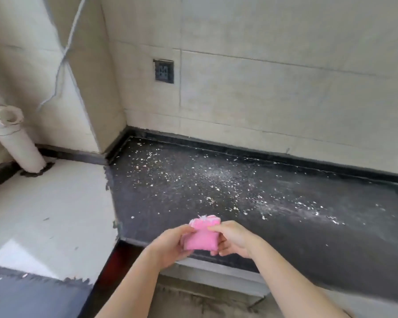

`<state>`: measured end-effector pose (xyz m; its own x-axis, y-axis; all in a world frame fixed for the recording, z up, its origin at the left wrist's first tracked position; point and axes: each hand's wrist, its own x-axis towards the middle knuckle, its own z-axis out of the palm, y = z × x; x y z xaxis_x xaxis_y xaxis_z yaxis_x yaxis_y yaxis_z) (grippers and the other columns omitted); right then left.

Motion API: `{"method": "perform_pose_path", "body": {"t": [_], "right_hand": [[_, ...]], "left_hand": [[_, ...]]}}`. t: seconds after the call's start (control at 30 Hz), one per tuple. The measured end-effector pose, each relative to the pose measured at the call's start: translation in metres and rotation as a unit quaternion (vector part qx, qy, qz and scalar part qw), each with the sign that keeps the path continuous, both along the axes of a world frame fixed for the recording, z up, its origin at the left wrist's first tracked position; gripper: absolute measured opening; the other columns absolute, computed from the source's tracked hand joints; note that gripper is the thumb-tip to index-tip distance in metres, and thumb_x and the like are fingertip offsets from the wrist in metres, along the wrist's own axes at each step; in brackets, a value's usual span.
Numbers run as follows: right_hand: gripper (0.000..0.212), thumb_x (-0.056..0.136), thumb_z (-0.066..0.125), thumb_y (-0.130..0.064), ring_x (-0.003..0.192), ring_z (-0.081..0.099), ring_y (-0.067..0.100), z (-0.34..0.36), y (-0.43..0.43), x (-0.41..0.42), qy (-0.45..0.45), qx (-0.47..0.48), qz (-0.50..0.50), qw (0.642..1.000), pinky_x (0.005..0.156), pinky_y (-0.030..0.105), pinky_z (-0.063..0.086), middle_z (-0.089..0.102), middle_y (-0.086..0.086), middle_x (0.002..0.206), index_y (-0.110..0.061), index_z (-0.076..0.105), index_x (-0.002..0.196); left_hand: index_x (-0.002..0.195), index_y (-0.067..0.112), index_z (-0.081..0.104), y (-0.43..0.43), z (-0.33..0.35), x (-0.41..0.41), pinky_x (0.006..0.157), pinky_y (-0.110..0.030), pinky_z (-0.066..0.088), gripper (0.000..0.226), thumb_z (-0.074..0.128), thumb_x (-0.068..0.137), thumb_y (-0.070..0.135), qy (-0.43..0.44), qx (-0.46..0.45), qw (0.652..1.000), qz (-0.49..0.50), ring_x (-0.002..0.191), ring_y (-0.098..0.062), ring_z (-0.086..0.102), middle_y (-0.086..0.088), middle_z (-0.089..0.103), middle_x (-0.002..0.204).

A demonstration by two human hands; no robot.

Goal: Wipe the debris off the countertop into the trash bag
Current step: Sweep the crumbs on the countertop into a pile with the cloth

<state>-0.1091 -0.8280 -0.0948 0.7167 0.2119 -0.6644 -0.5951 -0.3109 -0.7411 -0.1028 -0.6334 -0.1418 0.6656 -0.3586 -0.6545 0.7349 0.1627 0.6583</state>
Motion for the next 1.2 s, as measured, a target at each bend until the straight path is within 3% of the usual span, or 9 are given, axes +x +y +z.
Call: {"method": "perform_pose_path", "body": {"t": [0.17,0.37,0.57,0.73,0.87,0.93,1.03,1.13,1.2], "right_hand": [[0.028,0.092,0.059,-0.016,0.062,0.064,0.021,0.026,-0.129,-0.048,-0.036,0.075,-0.105,0.991,0.049,0.024,0.049,0.068,0.013,0.081,-0.01,0.06,0.119],[0.036,0.095,0.047,-0.002,0.062,0.06,0.017,0.033,-0.283,-0.103,-0.067,0.119,-0.195,0.971,0.052,0.024,0.046,0.068,0.008,0.081,-0.02,0.064,0.121],[0.045,0.092,0.036,0.009,0.059,0.052,0.017,0.016,-0.415,-0.15,-0.048,0.194,-0.307,0.931,0.048,0.024,0.039,0.064,0.013,0.088,-0.015,0.07,0.074],[0.022,0.094,0.045,-0.005,0.054,0.044,0.011,0.0,-0.501,-0.165,-0.039,0.163,-0.438,0.883,0.045,0.02,0.031,0.062,0.003,0.072,-0.012,0.066,0.093],[0.039,0.092,0.056,-0.041,0.089,0.062,0.02,-0.004,-0.549,-0.157,-0.027,0.231,-0.541,0.808,0.078,0.032,0.042,0.073,0.007,0.1,-0.009,0.066,0.111],[0.045,0.089,0.057,-0.052,0.108,0.061,0.019,-0.008,-0.566,-0.145,-0.029,0.257,-0.533,0.805,0.095,0.036,0.039,0.073,0.003,0.113,-0.016,0.069,0.113],[0.04,0.087,0.064,-0.047,0.111,0.06,0.019,-0.014,-0.585,-0.11,-0.03,0.186,-0.52,0.833,0.101,0.038,0.038,0.072,0.002,0.113,-0.021,0.069,0.117],[0.032,0.087,0.069,-0.022,0.092,0.064,0.023,-0.025,-0.612,-0.065,-0.016,0.088,-0.587,0.805,0.078,0.033,0.05,0.067,0.01,0.098,-0.006,0.062,0.114],[0.027,0.09,0.065,-0.018,0.09,0.065,0.025,-0.036,-0.634,-0.038,-0.022,0.007,-0.596,0.803,0.075,0.034,0.052,0.065,0.007,0.095,-0.007,0.059,0.114]], "left_hand": [[0.111,0.009,0.064,-0.135,0.025,0.001,0.065,-0.022,0.044,0.024,0.051,0.091,0.011,-0.067,-0.023,0.991,-0.113,0.072,-0.011,0.054,-0.005,0.062,0.089],[0.124,0.011,0.058,-0.291,0.044,-0.021,0.047,-0.015,0.042,0.04,0.055,0.086,-0.002,-0.101,-0.068,0.973,-0.196,0.05,-0.004,0.047,0.001,0.056,0.068],[0.123,0.025,0.057,-0.425,0.049,-0.056,0.061,-0.022,0.044,0.052,0.05,0.083,-0.006,-0.132,-0.072,0.959,-0.241,0.064,-0.014,0.051,-0.002,0.063,0.094],[0.108,0.012,0.069,-0.532,0.052,-0.08,0.073,-0.036,0.054,0.026,0.057,0.085,0.019,-0.127,-0.035,0.963,-0.235,0.078,-0.023,0.064,-0.005,0.066,0.084],[0.096,0.001,0.068,-0.595,0.045,-0.08,0.064,-0.035,0.054,0.015,0.069,0.08,0.004,-0.186,-0.006,0.968,-0.171,0.066,-0.024,0.063,-0.013,0.069,0.078],[0.09,0.001,0.069,-0.624,0.039,-0.072,0.065,-0.04,0.057,0.013,0.071,0.078,-0.001,-0.207,0.009,0.97,-0.128,0.065,-0.026,0.064,-0.014,0.069,0.075],[0.084,0.0,0.065,-0.663,0.027,-0.048,0.064,-0.042,0.056,0.013,0.073,0.074,-0.002,-0.23,0.048,0.968,-0.083,0.06,-0.027,0.063,-0.013,0.066,0.07],[0.081,-0.001,0.061,-0.701,0.009,-0.017,0.064,-0.042,0.056,0.017,0.076,0.072,0.001,-0.238,0.075,0.963,-0.097,0.061,-0.027,0.064,-0.014,0.065,0.072],[0.077,0.003,0.063,-0.722,-0.006,0.001,0.069,-0.043,0.057,0.017,0.078,0.073,0.008,-0.243,0.087,0.957,-0.132,0.066,-0.023,0.064,-0.009,0.067,0.076]]}}
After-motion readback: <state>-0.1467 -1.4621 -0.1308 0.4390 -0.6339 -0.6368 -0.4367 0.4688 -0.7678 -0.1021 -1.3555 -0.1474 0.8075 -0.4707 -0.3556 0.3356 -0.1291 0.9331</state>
